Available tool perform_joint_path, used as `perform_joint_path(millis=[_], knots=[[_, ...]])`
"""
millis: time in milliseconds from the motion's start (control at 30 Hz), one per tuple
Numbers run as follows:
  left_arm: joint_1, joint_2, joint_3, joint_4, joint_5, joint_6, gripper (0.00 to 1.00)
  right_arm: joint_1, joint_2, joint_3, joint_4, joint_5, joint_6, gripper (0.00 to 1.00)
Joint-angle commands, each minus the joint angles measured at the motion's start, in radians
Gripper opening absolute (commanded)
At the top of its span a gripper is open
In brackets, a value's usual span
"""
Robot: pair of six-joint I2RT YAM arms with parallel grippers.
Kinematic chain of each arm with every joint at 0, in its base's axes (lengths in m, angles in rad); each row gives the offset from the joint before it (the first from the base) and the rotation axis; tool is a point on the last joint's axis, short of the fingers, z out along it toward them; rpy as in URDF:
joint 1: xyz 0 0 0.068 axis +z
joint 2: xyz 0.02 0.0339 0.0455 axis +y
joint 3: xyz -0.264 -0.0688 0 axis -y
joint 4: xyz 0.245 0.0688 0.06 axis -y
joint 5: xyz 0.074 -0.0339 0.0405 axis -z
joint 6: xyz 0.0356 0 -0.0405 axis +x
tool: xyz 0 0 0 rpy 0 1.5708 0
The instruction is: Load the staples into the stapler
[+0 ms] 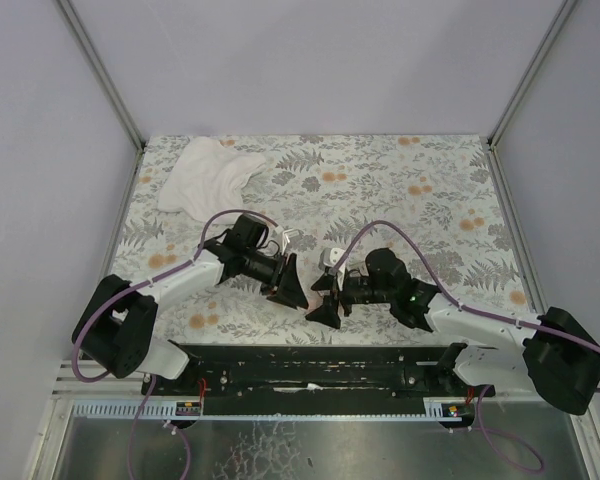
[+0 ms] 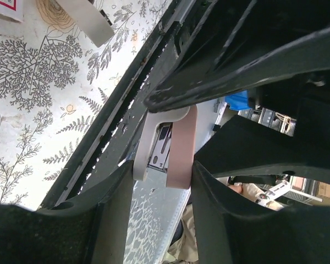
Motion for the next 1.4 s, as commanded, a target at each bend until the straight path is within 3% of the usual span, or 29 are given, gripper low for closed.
perform_joint_path(millis=[0, 67, 300, 333, 400, 500, 600, 733, 867, 967, 1367], knots=[[-0.009, 0.004, 0.042, -0.005, 0.046, -0.007, 0.19, 0.03, 0.014, 0.015, 0.026, -0.012, -0.056, 0.8], [-0.012, 0.007, 0.043, -0.005, 0.05, -0.008, 0.19, 0.042, 0.013, 0.012, 0.024, 0.012, -0.066, 0.76], [-0.014, -0.001, 0.045, 0.0, 0.037, -0.025, 0.22, 0.085, 0.003, 0.037, -0.022, 0.102, -0.104, 0.33], [-0.013, -0.011, 0.041, 0.017, 0.025, -0.042, 0.27, 0.086, 0.0, 0.042, -0.032, 0.113, -0.104, 0.2], [-0.015, -0.037, 0.025, 0.099, 0.004, -0.115, 0.51, 0.088, -0.011, 0.039, -0.039, 0.148, -0.099, 0.06], [-0.014, -0.083, -0.005, 0.21, -0.046, -0.212, 0.84, 0.089, -0.058, -0.008, 0.024, 0.218, -0.062, 0.01], [-0.009, -0.12, -0.035, 0.267, -0.11, -0.27, 0.94, 0.088, -0.107, -0.072, 0.105, 0.269, -0.011, 0.0], [0.011, -0.169, -0.108, 0.348, -0.166, -0.359, 0.87, 0.088, -0.154, -0.131, 0.176, 0.31, 0.046, 0.0], [0.027, -0.233, -0.183, 0.429, -0.231, -0.47, 0.62, 0.089, -0.186, -0.178, 0.242, 0.337, 0.087, 0.0], [0.027, -0.252, -0.207, 0.421, -0.269, -0.5, 0.51, 0.089, -0.199, -0.197, 0.276, 0.342, 0.101, 0.0], [0.024, -0.213, -0.228, 0.408, -0.222, -0.499, 0.33, 0.09, -0.197, -0.196, 0.344, 0.321, 0.124, 0.0]])
